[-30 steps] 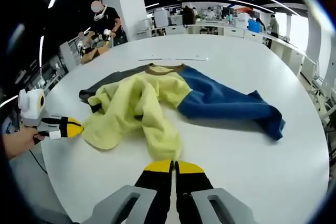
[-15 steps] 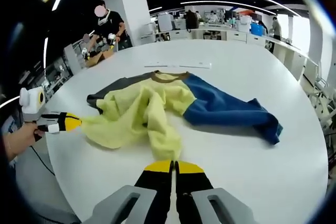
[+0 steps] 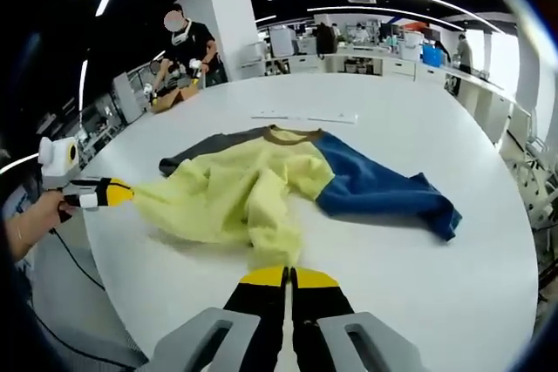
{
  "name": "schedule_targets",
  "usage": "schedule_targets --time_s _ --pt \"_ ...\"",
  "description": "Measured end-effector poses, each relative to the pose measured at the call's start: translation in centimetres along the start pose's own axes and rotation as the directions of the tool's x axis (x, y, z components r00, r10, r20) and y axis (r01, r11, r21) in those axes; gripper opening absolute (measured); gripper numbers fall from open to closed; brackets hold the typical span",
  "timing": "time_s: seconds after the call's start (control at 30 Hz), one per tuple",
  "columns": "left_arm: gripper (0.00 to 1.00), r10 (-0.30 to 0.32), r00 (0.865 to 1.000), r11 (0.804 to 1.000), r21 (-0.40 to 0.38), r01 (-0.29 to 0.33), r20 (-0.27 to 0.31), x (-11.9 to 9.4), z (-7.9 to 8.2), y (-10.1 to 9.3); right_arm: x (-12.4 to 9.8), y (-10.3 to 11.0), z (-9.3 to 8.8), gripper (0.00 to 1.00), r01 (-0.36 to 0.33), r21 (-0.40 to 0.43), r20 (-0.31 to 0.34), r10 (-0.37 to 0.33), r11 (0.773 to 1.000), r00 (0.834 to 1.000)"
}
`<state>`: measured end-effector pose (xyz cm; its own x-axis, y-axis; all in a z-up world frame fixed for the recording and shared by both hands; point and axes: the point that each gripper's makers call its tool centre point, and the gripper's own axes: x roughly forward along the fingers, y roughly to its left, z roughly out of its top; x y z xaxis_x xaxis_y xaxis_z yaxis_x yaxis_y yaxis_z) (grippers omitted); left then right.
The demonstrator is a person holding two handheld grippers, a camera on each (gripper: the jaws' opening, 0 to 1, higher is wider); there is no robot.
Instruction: Fold the garment on the visible template until the final outline fits inside the template.
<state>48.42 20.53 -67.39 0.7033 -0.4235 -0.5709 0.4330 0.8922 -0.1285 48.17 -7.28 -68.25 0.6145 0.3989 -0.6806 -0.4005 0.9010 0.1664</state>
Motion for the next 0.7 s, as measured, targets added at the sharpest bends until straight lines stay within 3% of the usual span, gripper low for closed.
schedule_targets --time_s 0.47,0.7 --pt "0.00 0.006 1.000 1.000 -0.016 -0.006 -0.013 -3.0 -0.9 0.5 -2.4 0.3 -0.9 0.00 -0.005 0.018 -0.009 0.005 1.000 1.000" --pt "0.00 0.016 0.999 0.999 -0.044 -0.018 -0.031 -4.5 -2.4 0.6 -3.7 0.5 -1.8 0.00 -0.005 0.021 -0.028 0.005 1.000 1.000"
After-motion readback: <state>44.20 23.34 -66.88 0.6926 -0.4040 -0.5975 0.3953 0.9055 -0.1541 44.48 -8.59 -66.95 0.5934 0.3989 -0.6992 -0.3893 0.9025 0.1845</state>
